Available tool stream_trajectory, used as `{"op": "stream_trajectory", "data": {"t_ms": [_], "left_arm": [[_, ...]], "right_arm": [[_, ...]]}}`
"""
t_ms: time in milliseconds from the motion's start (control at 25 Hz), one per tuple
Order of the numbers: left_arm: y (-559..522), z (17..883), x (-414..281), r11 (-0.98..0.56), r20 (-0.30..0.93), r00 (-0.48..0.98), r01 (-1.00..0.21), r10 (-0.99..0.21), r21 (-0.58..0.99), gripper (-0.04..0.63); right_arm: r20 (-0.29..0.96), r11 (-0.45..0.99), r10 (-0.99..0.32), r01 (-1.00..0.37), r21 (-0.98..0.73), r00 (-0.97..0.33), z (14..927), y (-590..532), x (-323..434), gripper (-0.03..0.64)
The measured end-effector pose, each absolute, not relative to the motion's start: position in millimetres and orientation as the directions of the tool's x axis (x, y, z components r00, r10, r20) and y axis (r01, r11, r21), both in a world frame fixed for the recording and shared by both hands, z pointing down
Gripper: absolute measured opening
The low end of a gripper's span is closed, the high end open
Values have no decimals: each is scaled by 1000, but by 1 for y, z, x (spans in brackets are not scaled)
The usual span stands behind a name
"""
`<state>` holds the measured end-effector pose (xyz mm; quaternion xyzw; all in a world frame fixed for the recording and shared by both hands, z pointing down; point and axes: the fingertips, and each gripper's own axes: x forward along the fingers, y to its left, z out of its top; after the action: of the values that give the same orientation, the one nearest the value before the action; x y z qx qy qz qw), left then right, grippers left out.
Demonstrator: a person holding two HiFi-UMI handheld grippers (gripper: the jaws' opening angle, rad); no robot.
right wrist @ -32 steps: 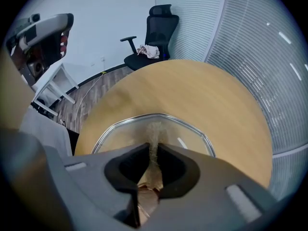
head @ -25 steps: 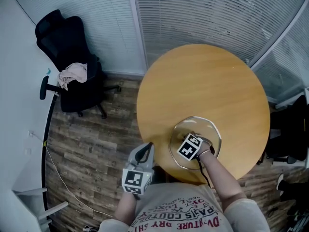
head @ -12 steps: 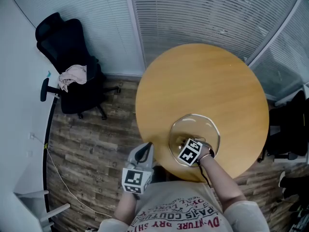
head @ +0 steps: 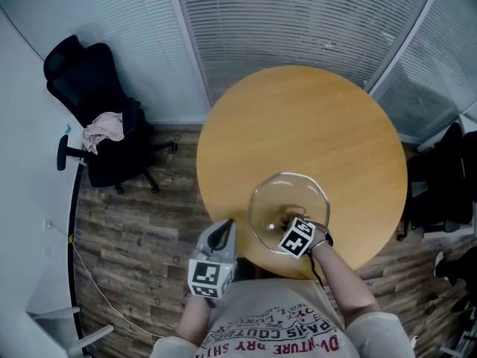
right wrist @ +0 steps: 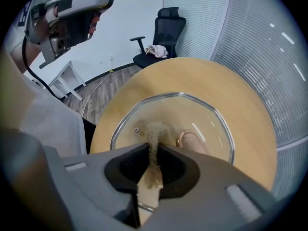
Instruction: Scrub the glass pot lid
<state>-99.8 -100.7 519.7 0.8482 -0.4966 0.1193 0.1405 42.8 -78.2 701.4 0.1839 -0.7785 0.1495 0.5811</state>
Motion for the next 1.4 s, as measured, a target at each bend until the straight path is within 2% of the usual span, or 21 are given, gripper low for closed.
{"op": "stream_trajectory", "data": {"t_ms": [480, 680, 880, 1160, 1400], "left_arm": [[-106, 510, -69, -497, 328, 503, -861, -799, 111, 8], [-106, 506, -69, -505, 328, 507, -858, -797, 101, 8], [-110, 511, -73, -518, 326, 511, -852, -795, 72, 8], [-119, 519, -95, -458, 358, 459, -884, -813, 93, 8], [-126, 533, -120, -386, 392, 401, -915, -828, 121, 8]], "right_arm": [[959, 837, -82, -541, -81, -271, 695, -65, 85, 54], [913, 801, -74, -569, -184, -400, 665, -66, 64, 54], [854, 792, -186, -588, -163, -486, 625, -110, 43, 54], [872, 720, -331, -694, -13, -360, 634, -186, 77, 54], [929, 657, -275, -754, -7, -248, 684, -215, 110, 55]]}}
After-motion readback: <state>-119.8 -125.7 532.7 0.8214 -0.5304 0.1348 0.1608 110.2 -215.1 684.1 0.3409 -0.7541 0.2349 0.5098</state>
